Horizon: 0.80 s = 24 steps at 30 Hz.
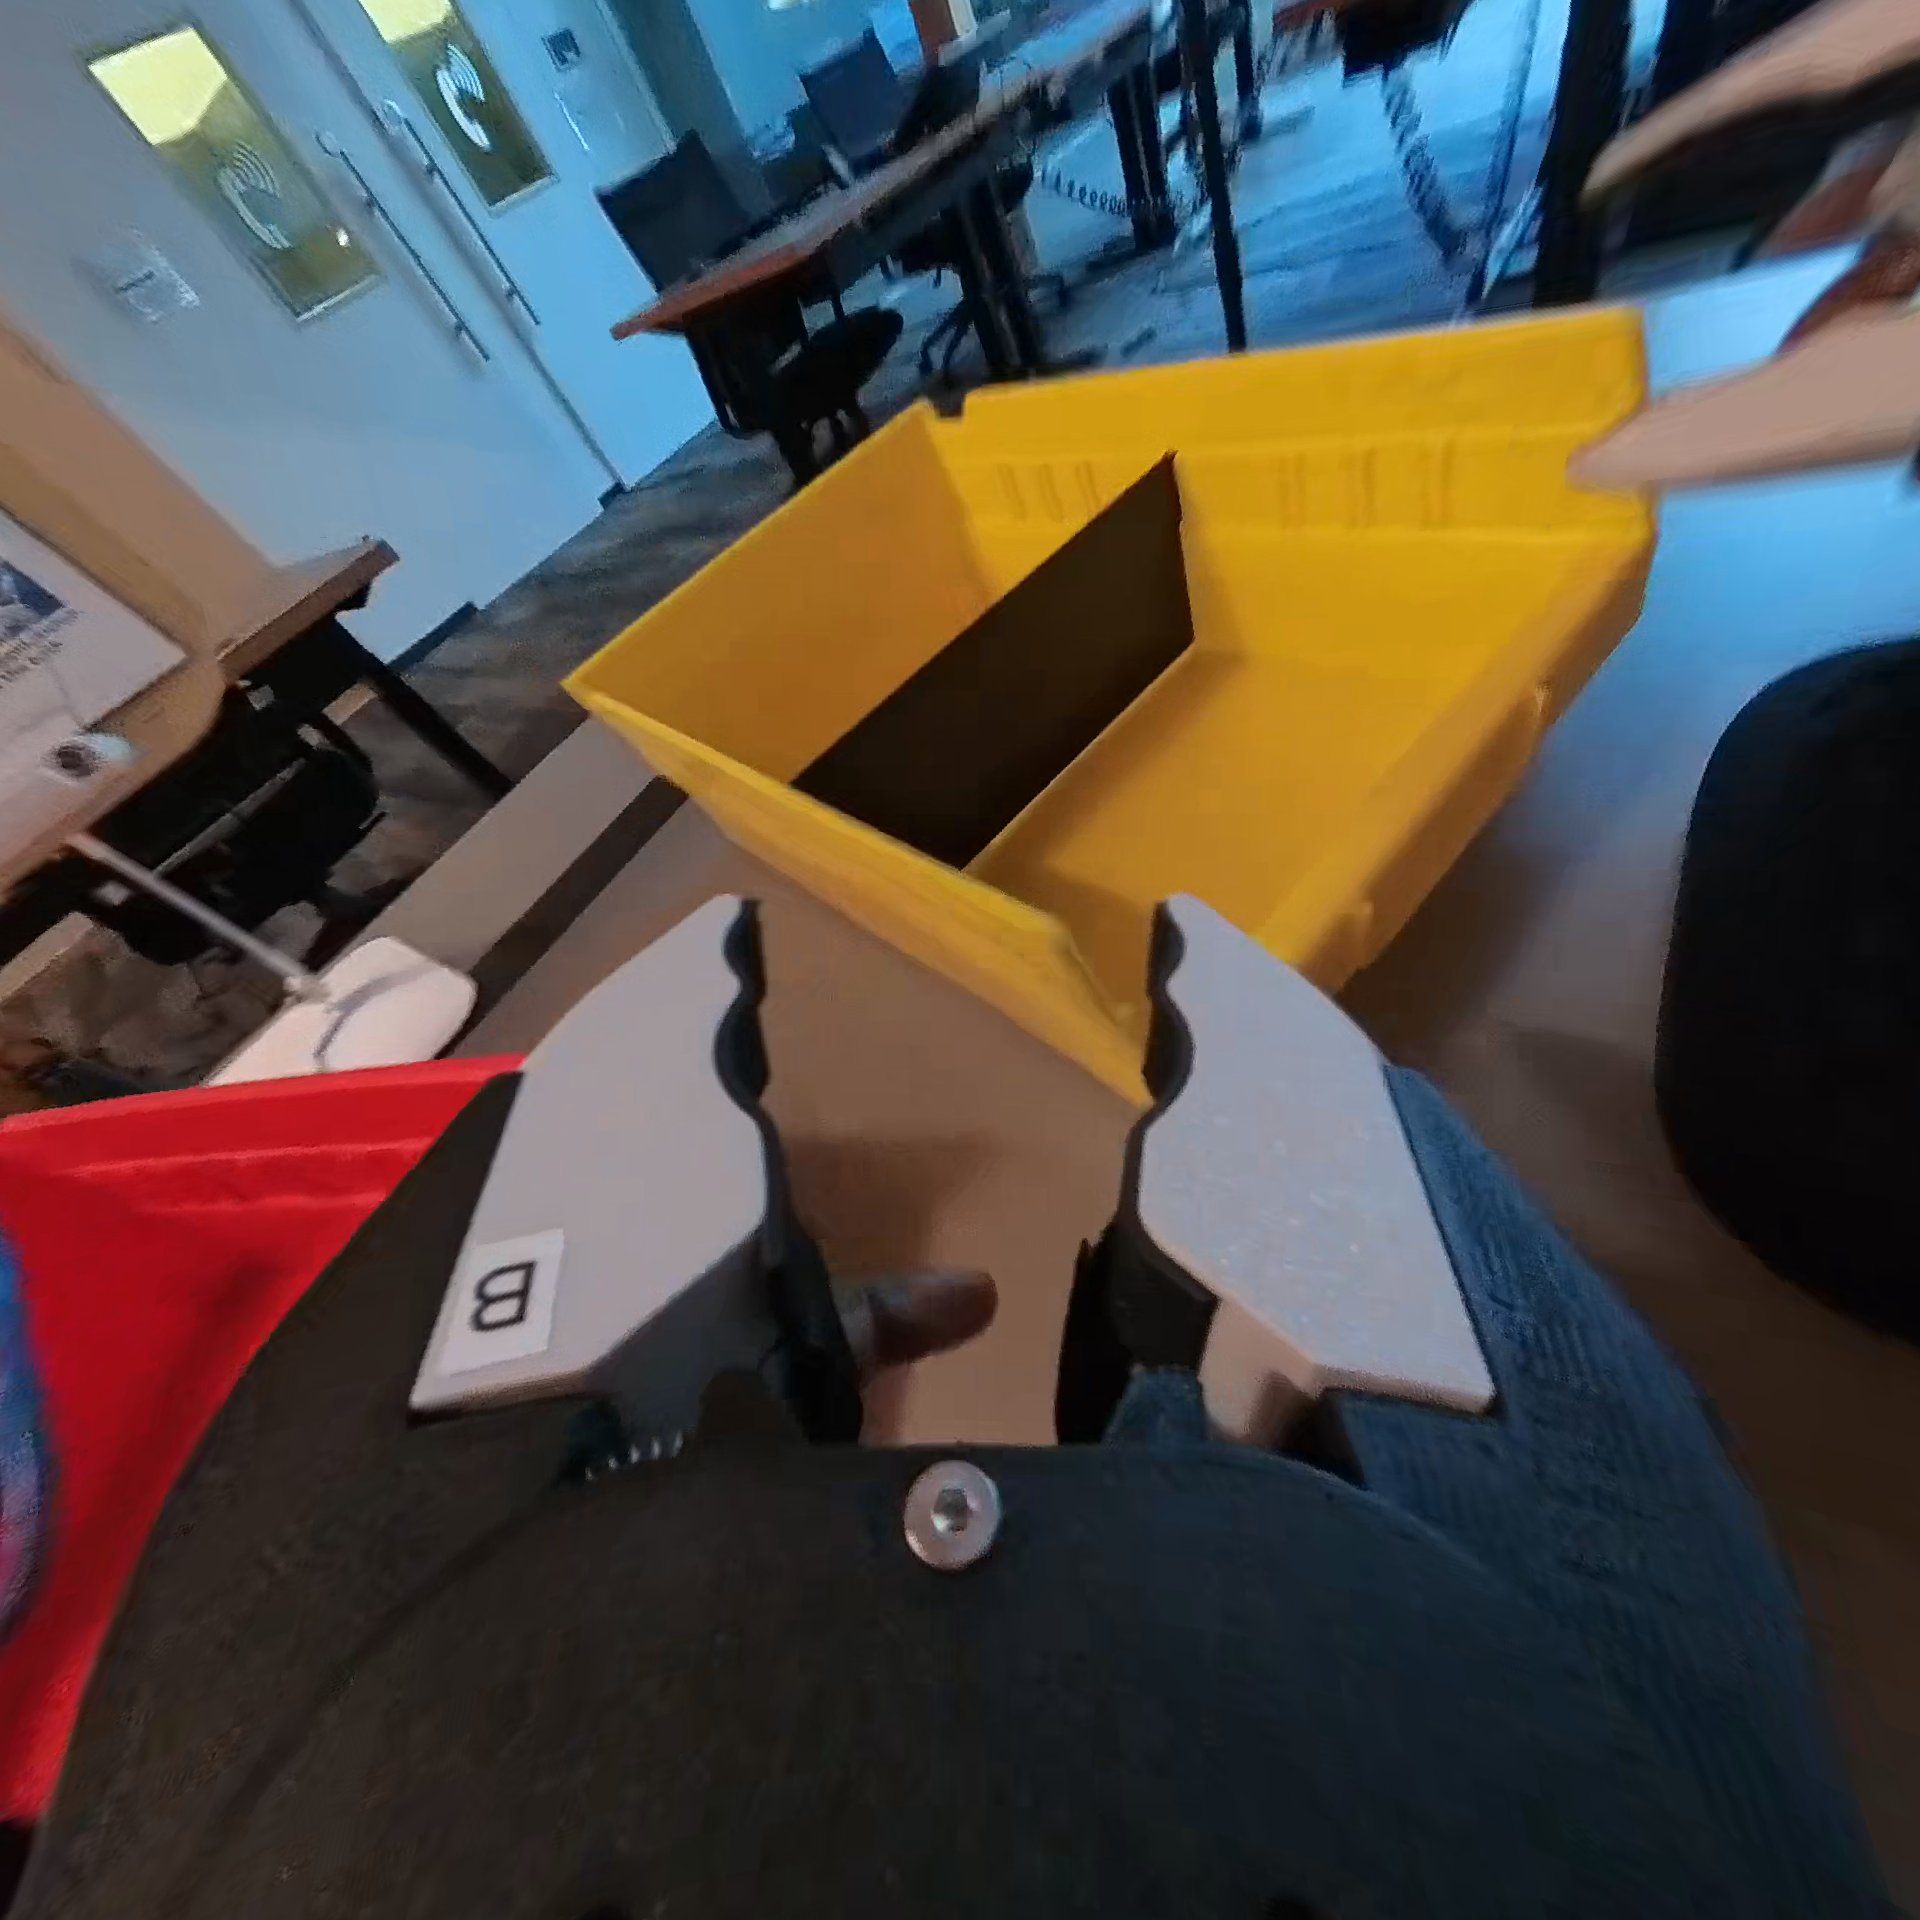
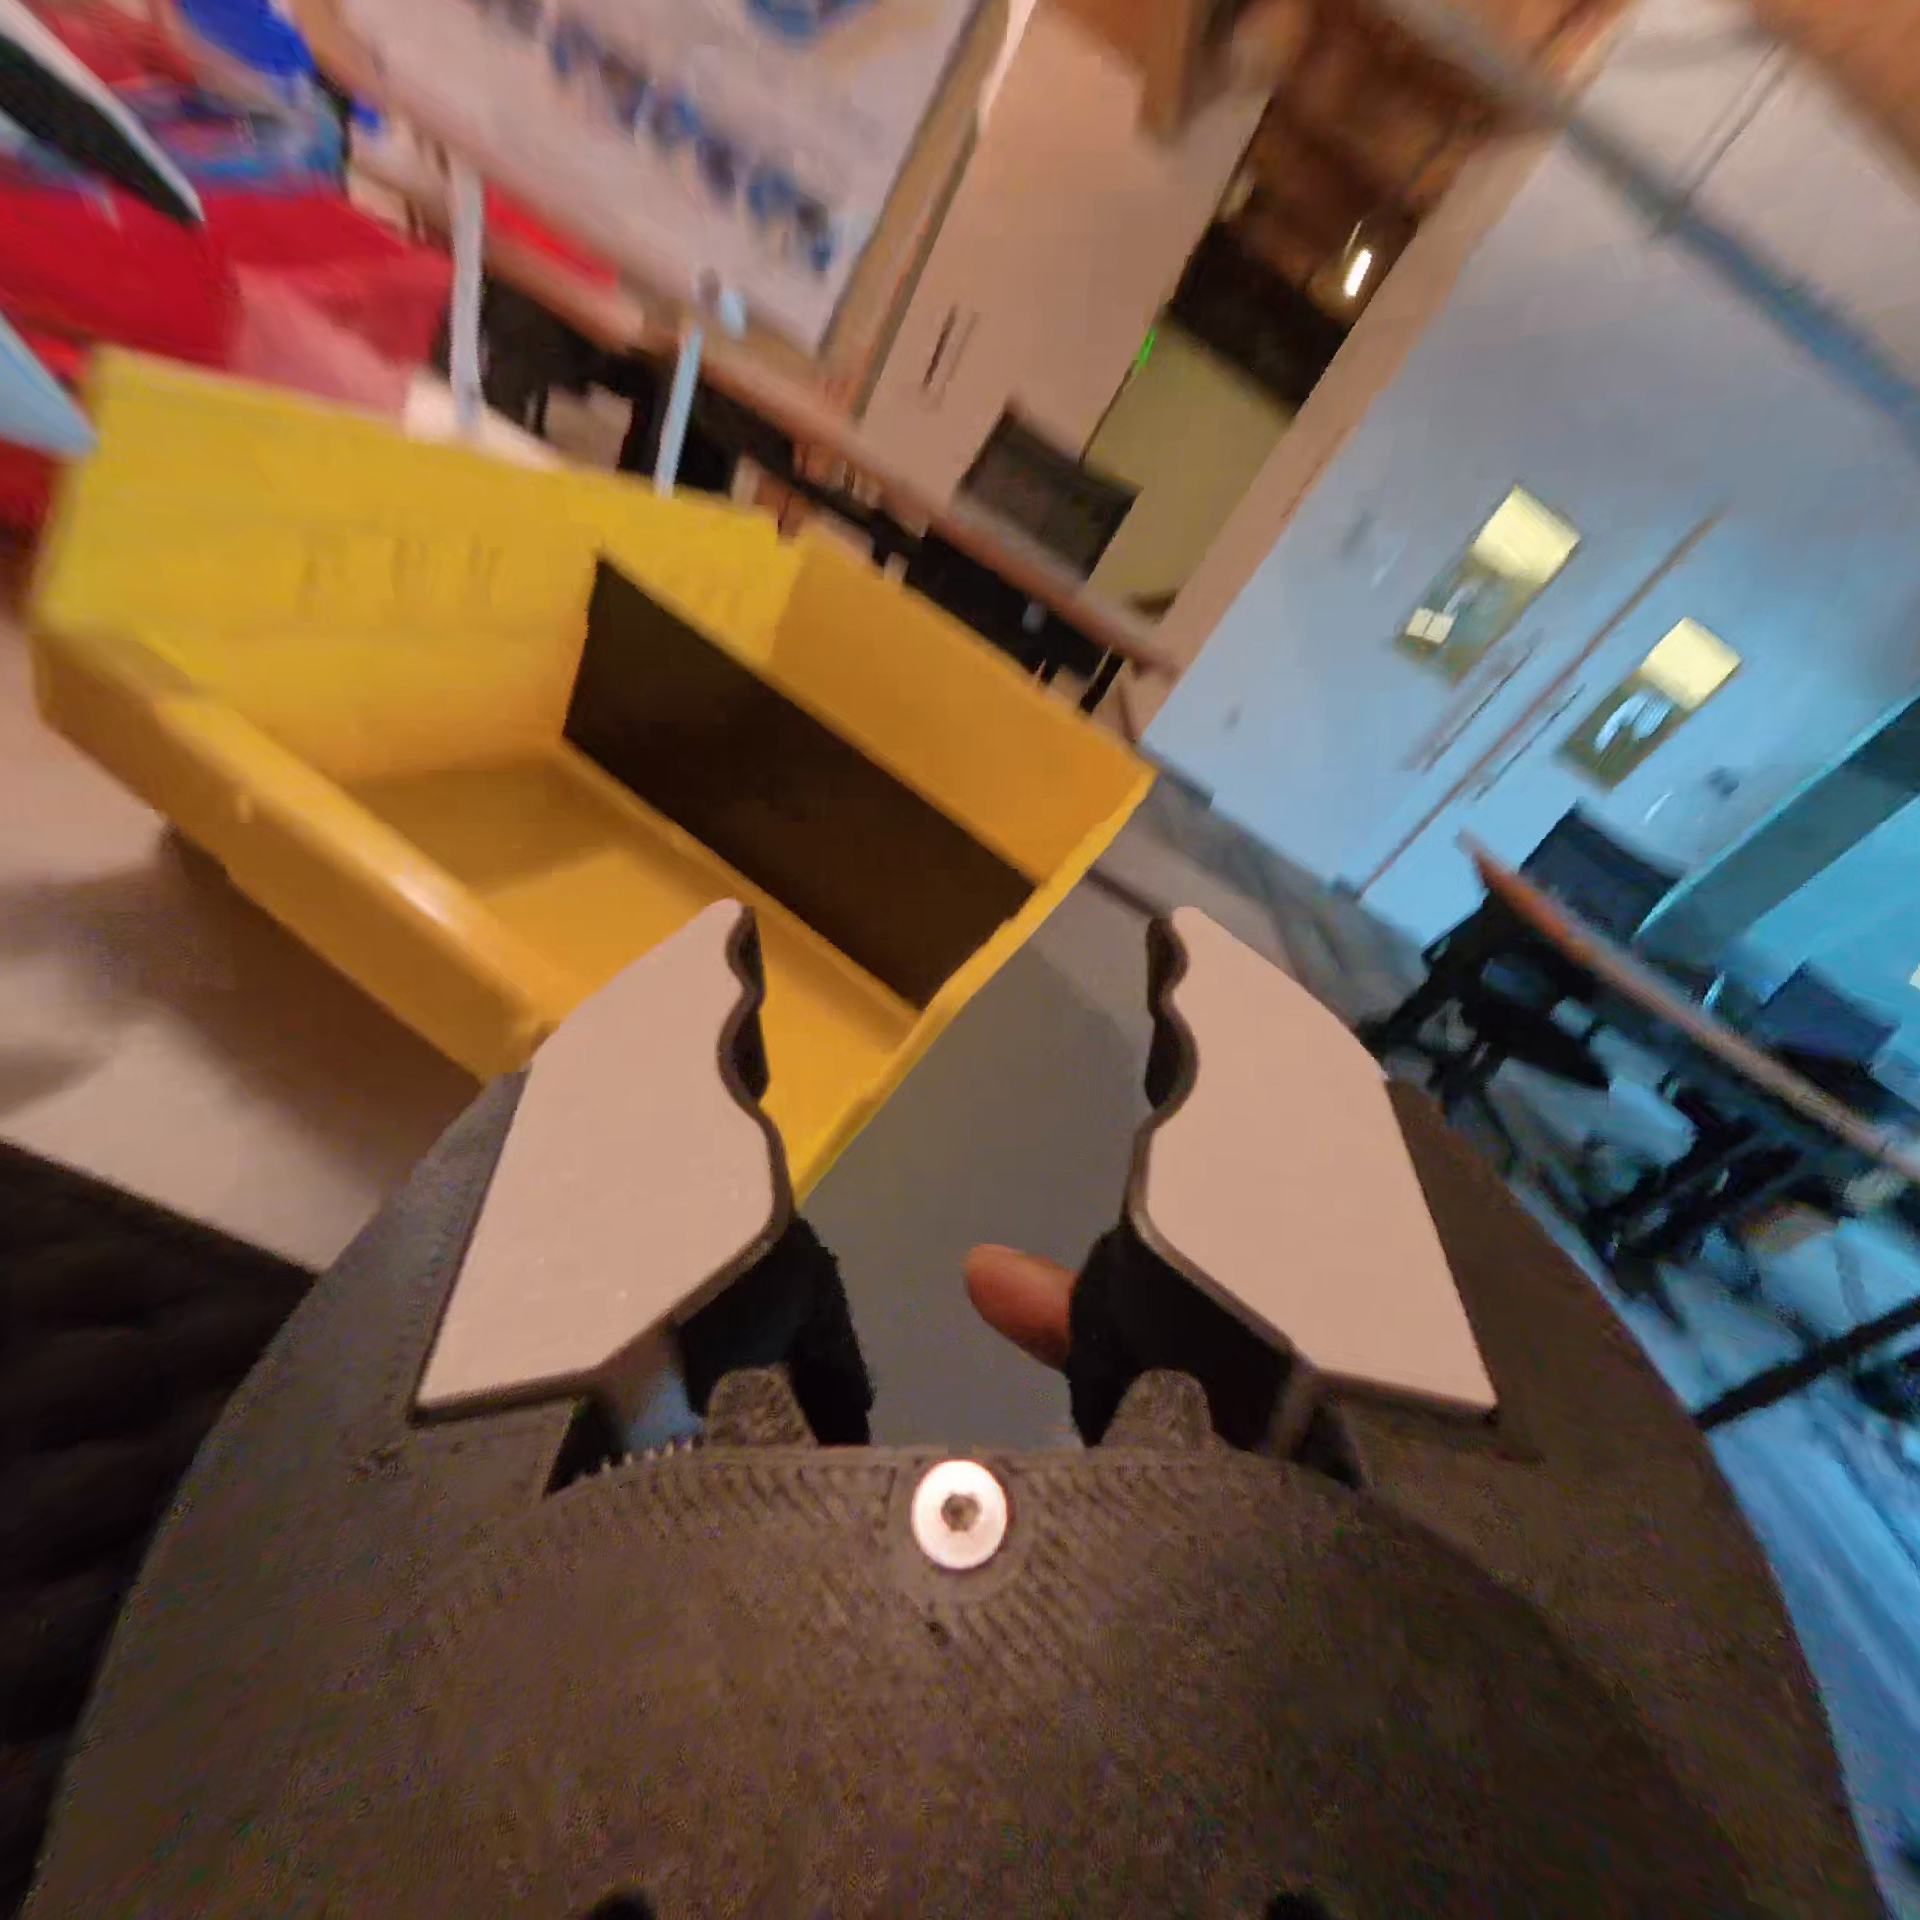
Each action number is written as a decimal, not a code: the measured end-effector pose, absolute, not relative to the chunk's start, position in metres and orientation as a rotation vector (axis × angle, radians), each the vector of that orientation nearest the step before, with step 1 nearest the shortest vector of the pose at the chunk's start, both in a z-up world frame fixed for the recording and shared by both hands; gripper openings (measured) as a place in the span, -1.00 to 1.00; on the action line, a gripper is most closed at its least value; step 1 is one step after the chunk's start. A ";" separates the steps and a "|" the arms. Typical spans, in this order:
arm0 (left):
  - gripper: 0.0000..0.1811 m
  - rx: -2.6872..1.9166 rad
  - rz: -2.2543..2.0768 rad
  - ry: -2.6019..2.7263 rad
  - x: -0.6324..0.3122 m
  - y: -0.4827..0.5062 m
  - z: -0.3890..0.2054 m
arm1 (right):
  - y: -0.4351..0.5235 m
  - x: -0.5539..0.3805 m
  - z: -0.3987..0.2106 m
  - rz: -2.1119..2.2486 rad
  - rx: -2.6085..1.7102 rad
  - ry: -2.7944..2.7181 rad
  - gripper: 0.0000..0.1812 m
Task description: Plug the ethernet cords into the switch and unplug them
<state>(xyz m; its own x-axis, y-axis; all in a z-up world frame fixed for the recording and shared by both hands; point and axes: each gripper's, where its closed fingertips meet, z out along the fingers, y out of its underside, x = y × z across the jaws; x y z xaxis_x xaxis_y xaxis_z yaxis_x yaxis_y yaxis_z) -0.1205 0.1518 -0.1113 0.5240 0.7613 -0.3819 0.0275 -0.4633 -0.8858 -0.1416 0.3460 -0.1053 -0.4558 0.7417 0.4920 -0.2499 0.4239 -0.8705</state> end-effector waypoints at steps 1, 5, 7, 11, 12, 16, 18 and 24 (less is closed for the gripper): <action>-0.15 -1.924 1.035 -0.660 -0.118 0.141 -0.113 | 0.342 -0.135 -0.092 1.268 -0.373 -1.602 -0.20; -0.14 -2.347 1.069 -0.774 -0.101 0.069 -0.161 | 0.294 -0.102 -0.089 1.244 -0.087 -1.663 -0.24; -0.23 -2.485 1.126 -0.859 -0.096 0.027 -0.185 | 0.263 -0.094 -0.123 1.133 0.000 -1.912 -0.20; -0.51 -2.600 1.175 -0.969 -0.085 -0.020 -0.200 | 0.237 -0.100 -0.183 0.837 0.047 -2.171 -0.26; -0.57 -2.624 1.172 -0.985 -0.081 -0.027 -0.200 | 0.238 -0.106 -0.187 0.775 0.026 -2.173 -0.27; -0.64 -2.650 1.160 -0.990 -0.070 -0.048 -0.200 | 0.252 -0.121 -0.184 0.696 -0.053 -2.126 -0.58; -0.63 -2.643 1.147 -0.998 -0.063 -0.058 -0.200 | 0.259 -0.123 -0.184 0.668 -0.055 -2.108 -0.59; -0.60 -2.621 1.131 -1.006 -0.029 -0.099 -0.200 | 0.282 -0.131 -0.185 0.601 -0.102 -2.117 -0.59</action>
